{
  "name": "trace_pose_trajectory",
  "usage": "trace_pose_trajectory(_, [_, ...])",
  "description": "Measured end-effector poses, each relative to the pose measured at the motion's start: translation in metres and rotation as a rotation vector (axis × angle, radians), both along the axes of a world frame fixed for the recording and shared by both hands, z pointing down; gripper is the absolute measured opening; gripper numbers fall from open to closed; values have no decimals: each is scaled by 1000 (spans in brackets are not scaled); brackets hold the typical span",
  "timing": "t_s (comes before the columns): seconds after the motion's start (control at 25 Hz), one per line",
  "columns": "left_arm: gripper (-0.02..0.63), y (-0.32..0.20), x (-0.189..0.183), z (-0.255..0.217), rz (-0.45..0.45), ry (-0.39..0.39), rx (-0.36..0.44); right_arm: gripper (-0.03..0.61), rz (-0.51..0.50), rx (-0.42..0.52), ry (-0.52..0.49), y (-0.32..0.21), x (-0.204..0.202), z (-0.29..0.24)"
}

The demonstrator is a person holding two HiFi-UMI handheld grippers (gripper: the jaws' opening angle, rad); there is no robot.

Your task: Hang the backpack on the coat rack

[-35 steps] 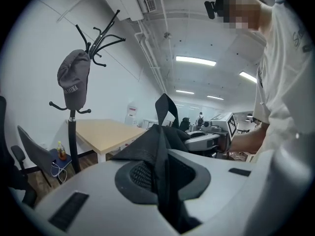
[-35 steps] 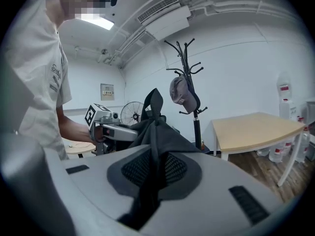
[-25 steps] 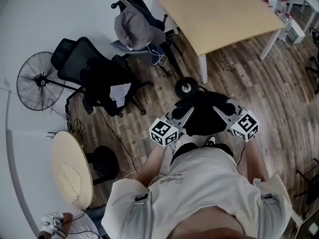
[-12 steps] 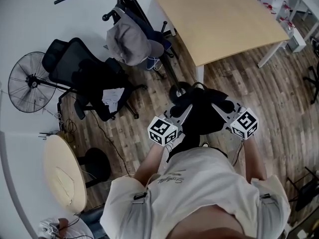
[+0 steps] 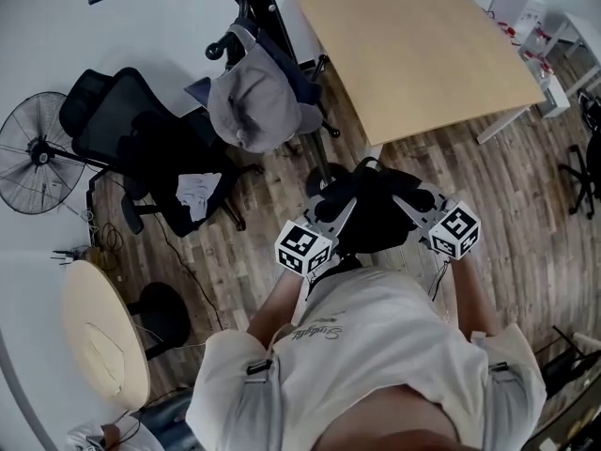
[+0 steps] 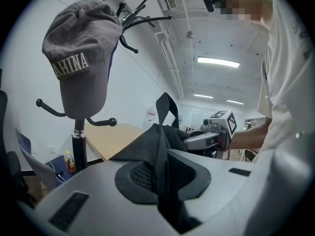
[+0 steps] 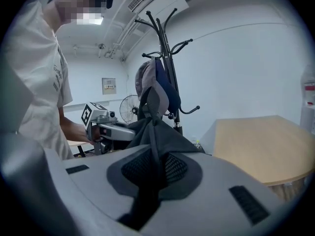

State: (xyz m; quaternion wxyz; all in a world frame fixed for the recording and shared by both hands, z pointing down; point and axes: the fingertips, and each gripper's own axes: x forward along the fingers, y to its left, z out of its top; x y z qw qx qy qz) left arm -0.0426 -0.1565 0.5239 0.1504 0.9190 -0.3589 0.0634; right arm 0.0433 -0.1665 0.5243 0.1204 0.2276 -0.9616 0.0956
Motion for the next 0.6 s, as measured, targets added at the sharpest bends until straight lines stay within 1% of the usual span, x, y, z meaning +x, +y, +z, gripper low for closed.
trace_pose_trajectory(0.16, [47,-19,-13,9,-42,7,-3,37,-31,-33,1,-24,-14,10])
trace_pose_trajectory(0.32, [48,-36,-27,15,-90,7,-14,37,-67,-37,-7,-48,-28,17])
trace_pose_trajectory(0.44, [48,-46,-35,19,-152,2,-27,37,-115,-44,-5,-64,-37,23])
trace_pose_trajectory(0.6, [48,-61,-48,31,-251,-24,-58,38,-201,-74,8,-86,-53,36])
